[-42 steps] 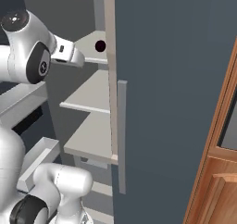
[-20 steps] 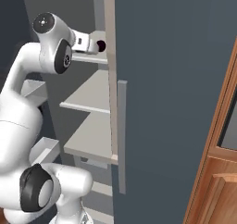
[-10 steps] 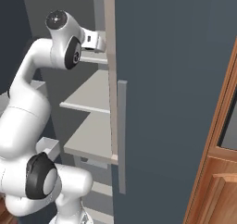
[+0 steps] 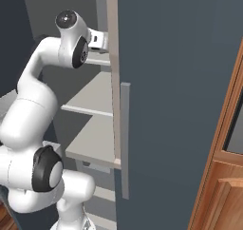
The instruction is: Take the eggplant and avocado out of the freezer and place them in the tupperware container on the counter. Then put the tupperware containing the vegetables back in the freezer.
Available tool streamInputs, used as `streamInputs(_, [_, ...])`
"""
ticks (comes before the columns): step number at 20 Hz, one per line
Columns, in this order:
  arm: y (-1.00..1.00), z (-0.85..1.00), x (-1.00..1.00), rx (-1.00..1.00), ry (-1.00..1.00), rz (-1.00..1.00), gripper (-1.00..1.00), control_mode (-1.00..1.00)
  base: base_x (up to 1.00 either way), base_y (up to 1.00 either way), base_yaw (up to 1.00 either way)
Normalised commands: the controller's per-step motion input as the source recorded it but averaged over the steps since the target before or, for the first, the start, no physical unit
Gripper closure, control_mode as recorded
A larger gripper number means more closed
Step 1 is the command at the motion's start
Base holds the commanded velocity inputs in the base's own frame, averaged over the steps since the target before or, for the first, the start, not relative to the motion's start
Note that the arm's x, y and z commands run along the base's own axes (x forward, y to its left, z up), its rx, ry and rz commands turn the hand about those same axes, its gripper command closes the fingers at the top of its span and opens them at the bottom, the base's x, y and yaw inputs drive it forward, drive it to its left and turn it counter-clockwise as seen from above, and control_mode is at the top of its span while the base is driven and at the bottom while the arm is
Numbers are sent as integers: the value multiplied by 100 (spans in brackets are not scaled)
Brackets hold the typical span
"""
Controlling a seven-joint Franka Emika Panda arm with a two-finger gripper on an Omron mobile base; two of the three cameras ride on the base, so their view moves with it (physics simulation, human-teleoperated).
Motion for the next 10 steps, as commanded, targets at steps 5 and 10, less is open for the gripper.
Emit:
streamInputs(5, [6, -14, 32, 0, 3, 4, -100, -100, 0, 0, 0])
streamInputs(10, [5, -3, 38, 0, 0, 2, -100, -100, 0, 0, 0])
